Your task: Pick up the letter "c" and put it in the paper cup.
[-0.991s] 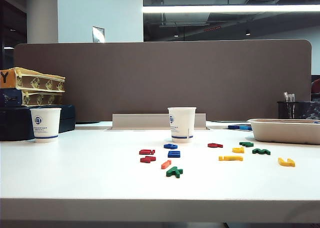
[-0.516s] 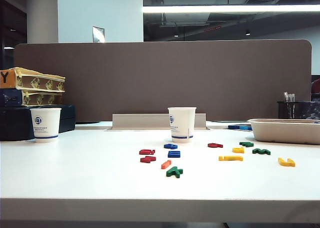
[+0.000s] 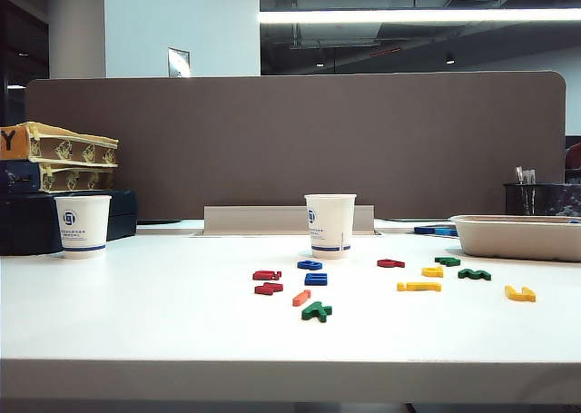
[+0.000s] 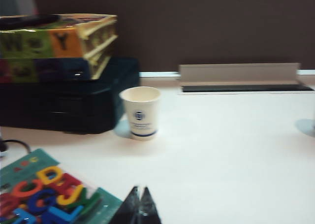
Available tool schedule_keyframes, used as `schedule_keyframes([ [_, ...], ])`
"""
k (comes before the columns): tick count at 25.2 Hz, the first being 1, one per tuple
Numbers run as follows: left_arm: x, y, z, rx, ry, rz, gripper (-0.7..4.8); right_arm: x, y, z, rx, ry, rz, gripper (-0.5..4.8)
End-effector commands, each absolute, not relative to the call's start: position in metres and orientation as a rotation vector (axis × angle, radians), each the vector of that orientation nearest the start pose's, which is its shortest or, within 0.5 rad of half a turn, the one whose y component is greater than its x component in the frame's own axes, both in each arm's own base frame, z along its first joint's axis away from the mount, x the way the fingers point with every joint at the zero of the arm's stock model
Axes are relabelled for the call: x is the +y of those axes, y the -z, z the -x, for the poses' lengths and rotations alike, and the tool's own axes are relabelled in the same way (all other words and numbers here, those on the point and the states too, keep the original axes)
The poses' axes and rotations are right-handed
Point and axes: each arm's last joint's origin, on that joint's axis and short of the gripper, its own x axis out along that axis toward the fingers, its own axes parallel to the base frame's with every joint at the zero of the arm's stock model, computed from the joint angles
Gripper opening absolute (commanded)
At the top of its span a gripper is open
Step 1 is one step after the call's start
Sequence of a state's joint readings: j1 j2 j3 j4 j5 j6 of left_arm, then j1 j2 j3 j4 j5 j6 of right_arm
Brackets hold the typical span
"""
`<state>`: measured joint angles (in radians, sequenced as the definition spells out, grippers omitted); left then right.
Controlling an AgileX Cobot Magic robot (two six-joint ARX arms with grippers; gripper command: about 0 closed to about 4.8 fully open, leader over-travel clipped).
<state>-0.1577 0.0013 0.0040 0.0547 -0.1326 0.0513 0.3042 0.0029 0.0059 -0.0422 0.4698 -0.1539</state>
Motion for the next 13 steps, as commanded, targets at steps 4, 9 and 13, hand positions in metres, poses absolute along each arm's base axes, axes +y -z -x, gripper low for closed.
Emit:
schedule_keyframes([
  [4, -0.0056, -0.1725, -0.0968, -0.073, -0.020, -0.044, -0.05, 0.0159, -0.1619, -0.0938, 0.033, 0.162, 0.158, 0.00],
  [9, -0.0024, -0.1724, -0.0970, -0.071, -0.053, -0.046, -0.06, 0.0159, -0.1619, -0.0938, 0.033, 0.162, 0.158, 0.00],
  [13, -0.0032, -0.1724, -0.0970, -0.072, -0.028, -0.046, -0.06, 0.0159, -0.1619, -0.0938, 0.033, 0.162, 0.158, 0.00],
])
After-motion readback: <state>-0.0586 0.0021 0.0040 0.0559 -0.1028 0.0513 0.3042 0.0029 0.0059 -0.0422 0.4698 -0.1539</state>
